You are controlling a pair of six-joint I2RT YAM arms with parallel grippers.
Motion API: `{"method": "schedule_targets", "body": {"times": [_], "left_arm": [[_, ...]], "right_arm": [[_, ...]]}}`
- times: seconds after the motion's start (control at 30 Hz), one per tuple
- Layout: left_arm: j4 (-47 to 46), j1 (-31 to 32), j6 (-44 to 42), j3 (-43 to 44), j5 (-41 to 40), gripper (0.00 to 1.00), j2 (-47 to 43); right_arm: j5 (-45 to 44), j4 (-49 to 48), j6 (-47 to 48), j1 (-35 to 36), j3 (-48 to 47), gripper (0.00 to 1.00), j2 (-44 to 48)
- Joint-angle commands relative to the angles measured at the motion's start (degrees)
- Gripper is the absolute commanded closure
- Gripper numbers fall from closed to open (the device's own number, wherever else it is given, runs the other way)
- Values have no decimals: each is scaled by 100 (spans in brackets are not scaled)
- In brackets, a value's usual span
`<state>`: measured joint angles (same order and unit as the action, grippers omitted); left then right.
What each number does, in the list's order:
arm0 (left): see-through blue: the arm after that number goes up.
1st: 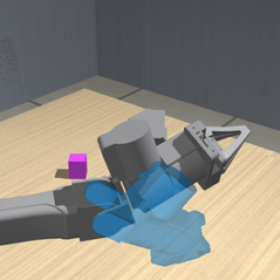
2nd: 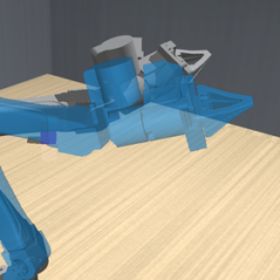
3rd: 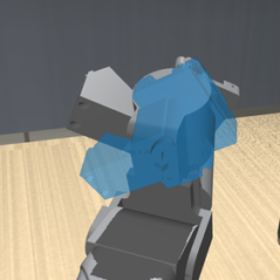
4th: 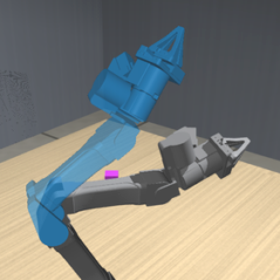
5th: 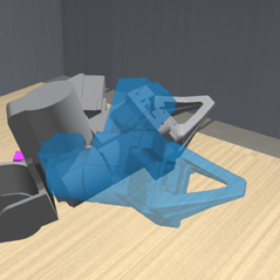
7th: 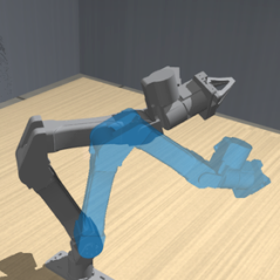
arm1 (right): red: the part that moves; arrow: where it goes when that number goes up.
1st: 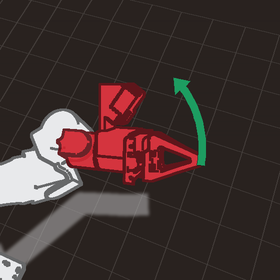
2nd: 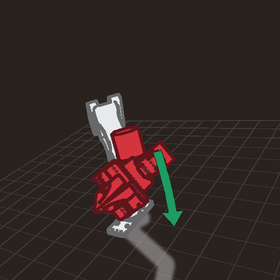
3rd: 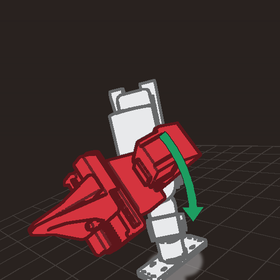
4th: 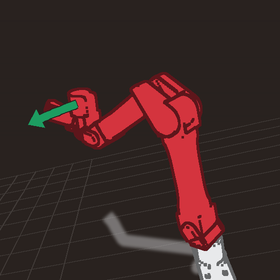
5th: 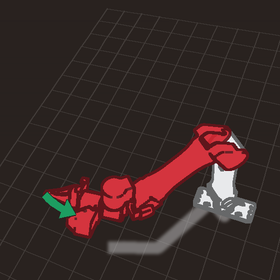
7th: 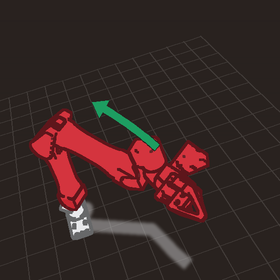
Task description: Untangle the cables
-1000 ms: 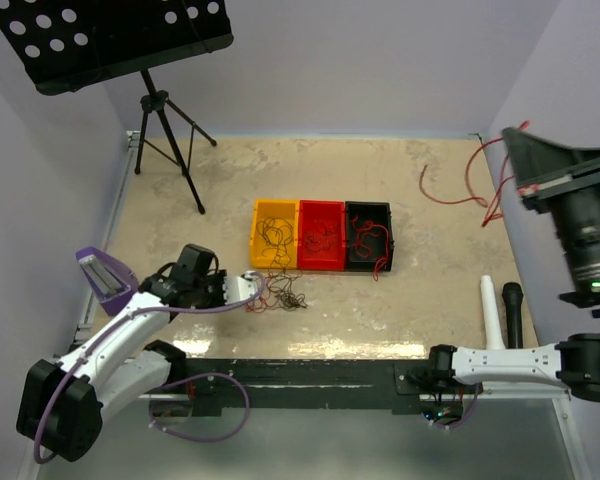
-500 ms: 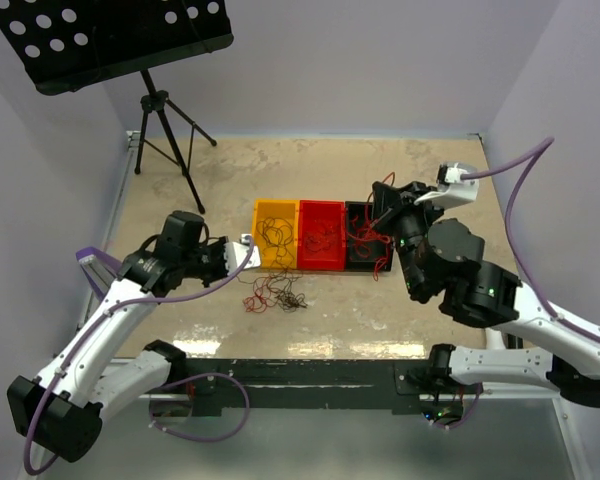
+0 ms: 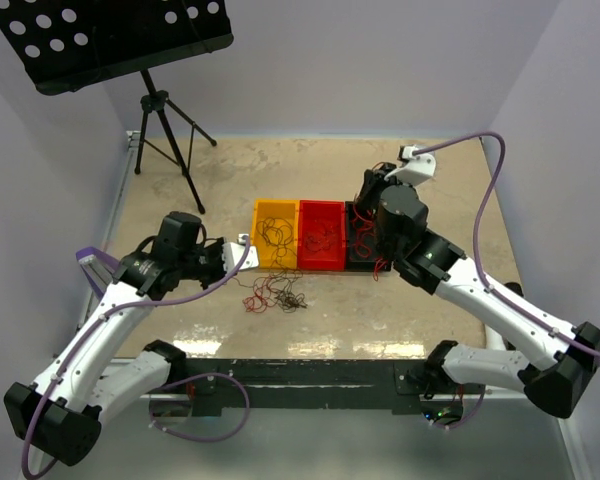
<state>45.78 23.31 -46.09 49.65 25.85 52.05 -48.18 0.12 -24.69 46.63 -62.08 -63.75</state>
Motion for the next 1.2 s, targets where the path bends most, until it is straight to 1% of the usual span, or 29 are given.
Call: {"method": "schedule_targets", "body": {"times": [0.0, 0.17, 0.27, 0.37, 0.5, 0.7, 0.97, 1.17], "left_arm": [[1, -11, 21, 107, 123, 100, -90], [-60, -11, 12, 36, 105, 100, -90], [-95, -11, -6, 10, 79, 100, -90], [-104, -11, -15, -8, 61, 100, -99], [-139, -11, -15, -17, 61, 100, -81], [-148, -11, 21, 54, 113, 100, -37], [-122, -11, 65, 212, 123, 100, -28], [-96, -11, 196, 466, 289, 100, 24]], "right_arm": [[485, -618, -62, -382, 152, 100, -111], [687, -724, -159, -655, 381, 100, -270], [626, -610, -290, -743, 521, 100, -349], [600, -513, -440, -787, 706, 100, -323], [792, -434, -528, -831, 987, 100, -244], [916, -170, -783, -857, 1207, 100, -454], [749, -21, -862, -980, 918, 100, -1288], [845, 524, -1231, -1139, 680, 100, -2071]]}}
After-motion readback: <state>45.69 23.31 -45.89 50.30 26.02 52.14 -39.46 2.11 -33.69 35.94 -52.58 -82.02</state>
